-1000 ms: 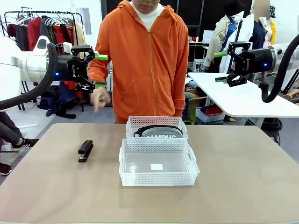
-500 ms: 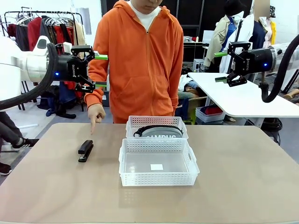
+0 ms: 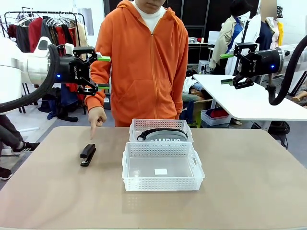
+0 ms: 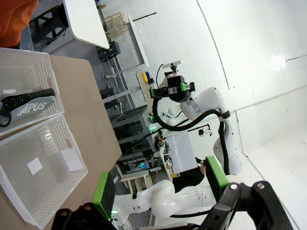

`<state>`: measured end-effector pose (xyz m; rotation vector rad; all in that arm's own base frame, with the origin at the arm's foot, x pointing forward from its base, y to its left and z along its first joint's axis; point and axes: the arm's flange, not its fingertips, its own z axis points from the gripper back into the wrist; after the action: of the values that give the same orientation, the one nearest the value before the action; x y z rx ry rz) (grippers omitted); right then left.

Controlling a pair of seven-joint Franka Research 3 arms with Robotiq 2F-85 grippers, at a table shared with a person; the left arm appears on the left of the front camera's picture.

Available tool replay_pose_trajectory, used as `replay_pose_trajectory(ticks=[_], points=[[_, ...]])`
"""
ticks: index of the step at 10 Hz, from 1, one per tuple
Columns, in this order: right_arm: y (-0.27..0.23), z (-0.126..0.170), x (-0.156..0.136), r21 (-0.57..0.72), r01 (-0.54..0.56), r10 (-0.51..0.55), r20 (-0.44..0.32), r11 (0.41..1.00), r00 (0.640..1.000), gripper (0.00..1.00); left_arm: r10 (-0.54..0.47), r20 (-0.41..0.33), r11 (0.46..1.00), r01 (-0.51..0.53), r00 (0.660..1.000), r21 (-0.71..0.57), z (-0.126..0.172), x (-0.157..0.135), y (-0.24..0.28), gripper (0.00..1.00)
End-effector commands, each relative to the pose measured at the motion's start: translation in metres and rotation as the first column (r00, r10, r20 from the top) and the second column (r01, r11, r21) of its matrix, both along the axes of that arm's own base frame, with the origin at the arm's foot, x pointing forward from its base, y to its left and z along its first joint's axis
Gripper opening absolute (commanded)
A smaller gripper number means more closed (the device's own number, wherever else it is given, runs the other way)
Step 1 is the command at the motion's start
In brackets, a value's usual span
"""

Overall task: Distribute items into two baskets.
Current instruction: Pick up the Stapler that the person points to.

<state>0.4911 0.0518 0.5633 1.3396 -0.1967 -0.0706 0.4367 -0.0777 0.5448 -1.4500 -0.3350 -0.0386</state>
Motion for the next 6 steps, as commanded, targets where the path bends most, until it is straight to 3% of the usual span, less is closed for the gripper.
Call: replay_pose_trajectory(ticks=[1, 6], points=[[-0.0005, 0.0045, 0.0009, -0.002, 0.008, -0.008, -0.001, 1.0, 1.0, 1.0, 0.0, 0.001, 1.0, 0.0, 1.0, 0.0, 0.0003, -0.0001, 0.0, 1.0], [-0.0005, 0.0045, 0.0009, -0.002, 0.008, -0.008, -0.001, 1.0, 1.0, 1.0, 0.0, 0.0, 1.0, 0.0, 1.0, 0.0, 0.0, 0.0, 0.0, 1.0]])
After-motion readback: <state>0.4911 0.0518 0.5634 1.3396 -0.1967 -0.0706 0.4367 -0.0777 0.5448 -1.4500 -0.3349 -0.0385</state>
